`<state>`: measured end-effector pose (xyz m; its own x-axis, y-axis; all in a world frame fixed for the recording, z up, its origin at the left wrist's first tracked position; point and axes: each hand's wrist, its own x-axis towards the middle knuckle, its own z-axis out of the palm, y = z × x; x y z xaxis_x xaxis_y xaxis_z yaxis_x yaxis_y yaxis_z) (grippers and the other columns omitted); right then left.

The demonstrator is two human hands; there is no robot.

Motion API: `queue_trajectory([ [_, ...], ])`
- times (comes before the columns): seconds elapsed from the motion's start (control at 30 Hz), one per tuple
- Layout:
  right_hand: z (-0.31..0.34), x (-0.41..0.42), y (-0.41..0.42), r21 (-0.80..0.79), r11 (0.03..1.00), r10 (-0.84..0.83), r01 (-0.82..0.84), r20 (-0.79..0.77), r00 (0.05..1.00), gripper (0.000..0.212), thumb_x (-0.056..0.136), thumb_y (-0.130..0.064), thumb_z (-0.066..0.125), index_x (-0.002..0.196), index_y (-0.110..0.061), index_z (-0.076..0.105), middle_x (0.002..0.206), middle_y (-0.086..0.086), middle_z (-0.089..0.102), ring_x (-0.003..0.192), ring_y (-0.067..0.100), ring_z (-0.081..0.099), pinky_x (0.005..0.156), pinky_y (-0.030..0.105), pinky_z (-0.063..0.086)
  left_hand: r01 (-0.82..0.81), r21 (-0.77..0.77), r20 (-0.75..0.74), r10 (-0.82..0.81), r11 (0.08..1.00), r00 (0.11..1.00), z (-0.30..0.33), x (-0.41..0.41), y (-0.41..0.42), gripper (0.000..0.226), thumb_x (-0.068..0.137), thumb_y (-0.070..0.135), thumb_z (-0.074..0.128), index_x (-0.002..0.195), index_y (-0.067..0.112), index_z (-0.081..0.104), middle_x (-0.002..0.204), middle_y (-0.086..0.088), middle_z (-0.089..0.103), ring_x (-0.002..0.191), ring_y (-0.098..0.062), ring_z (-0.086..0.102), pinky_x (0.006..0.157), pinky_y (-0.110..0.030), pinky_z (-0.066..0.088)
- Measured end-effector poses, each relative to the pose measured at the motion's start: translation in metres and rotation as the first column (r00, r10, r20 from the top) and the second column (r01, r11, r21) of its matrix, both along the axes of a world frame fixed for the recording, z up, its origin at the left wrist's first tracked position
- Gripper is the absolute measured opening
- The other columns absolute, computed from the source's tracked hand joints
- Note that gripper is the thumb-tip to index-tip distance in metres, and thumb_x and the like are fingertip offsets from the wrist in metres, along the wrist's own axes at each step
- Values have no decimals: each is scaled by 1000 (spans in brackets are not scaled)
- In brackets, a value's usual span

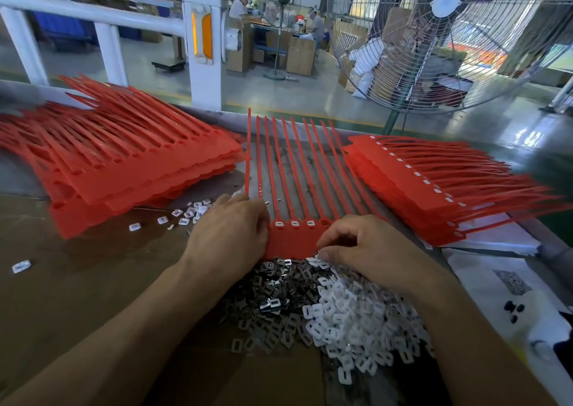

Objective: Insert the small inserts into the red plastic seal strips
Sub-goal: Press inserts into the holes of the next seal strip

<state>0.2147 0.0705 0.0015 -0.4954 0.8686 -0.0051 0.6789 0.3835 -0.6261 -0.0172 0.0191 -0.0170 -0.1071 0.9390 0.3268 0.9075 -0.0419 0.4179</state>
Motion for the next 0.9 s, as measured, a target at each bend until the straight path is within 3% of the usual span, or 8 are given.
queue_trajectory([
  [0.3,-6,-2,0,28,999,-21,20,35,999,10,94,-31,75,85,-35,75,83,-27,71,73,-3,67,60,12,45,8,8,10,-8,1000,1000,-1,-1,0,16,96,28,52,97,29,68,94,12,54,102,-16,51,87,-38,49],
  [0.5,-9,-3,0,120,988,-92,100,-76,993,10,98,-32,70,89,-34,73,85,-26,71,76,-8,66,61,7,43,16,23,1,-16,1000,1000,-2,-1,1,16,95,28,53,97,29,68,91,13,50,100,-17,51,87,-38,48],
  [0.8,-18,-7,7,87,964,-224,252,-253,941,15,98,-20,70,103,-33,76,95,-23,71,92,-17,61,68,-3,41,10,42,7,-11,999,1000,-5,-2,2,15,96,30,53,97,31,68,92,13,52,99,-14,49,83,-33,46],
  [0.9,-18,-12,9,105,954,-251,282,-237,939,16,97,-17,70,104,-32,73,99,-17,70,90,-9,63,66,3,43,7,39,6,-7,999,1000,-5,-2,2,15,97,31,53,98,31,68,96,12,57,101,-14,50,84,-33,47],
])
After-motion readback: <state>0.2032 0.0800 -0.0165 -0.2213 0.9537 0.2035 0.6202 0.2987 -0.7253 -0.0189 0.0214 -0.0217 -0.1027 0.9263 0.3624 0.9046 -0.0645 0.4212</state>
